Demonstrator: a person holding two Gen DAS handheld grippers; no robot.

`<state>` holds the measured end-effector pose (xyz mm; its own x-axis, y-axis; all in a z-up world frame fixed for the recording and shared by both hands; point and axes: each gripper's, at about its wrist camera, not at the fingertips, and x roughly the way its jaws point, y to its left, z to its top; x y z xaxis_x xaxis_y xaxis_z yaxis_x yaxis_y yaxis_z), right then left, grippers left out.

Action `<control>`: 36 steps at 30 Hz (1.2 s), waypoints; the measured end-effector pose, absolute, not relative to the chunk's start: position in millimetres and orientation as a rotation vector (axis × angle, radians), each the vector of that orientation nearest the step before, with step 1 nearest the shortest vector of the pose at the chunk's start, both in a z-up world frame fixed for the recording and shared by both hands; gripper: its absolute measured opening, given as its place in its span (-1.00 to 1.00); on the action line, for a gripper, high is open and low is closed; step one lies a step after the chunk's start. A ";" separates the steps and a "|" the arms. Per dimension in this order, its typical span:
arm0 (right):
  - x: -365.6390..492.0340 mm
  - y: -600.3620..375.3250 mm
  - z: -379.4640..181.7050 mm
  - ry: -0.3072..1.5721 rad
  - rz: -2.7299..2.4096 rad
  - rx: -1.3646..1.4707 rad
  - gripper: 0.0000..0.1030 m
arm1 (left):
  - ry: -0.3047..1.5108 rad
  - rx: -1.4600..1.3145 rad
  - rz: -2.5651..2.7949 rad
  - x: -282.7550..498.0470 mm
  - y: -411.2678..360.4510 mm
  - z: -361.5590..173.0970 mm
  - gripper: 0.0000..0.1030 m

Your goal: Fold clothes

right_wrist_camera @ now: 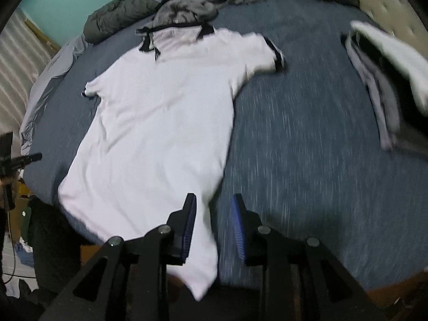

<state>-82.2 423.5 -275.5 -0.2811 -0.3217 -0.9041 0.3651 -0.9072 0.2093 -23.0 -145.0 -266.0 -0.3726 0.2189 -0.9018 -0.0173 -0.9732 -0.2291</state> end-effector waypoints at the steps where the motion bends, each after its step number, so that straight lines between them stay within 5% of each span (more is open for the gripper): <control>1: -91.2 417.5 -272.1 0.065 -2.227 1.532 -0.46 | -0.271 -1.656 2.488 -38.1 -146.2 -263.0 -0.79; 4: -125.6 401.8 -264.8 0.066 -2.248 1.481 -0.23 | -0.275 -1.635 2.516 -80.5 -146.8 -258.3 -0.72; 26: -380.9 284.1 -291.4 0.078 -2.300 1.414 -0.10 | -0.204 -1.614 2.568 -371.6 -74.1 -265.3 -0.08; 36: -463.8 226.6 -318.8 0.121 -2.290 1.430 0.07 | -0.089 -1.638 2.554 -477.4 -38.4 -292.0 -0.02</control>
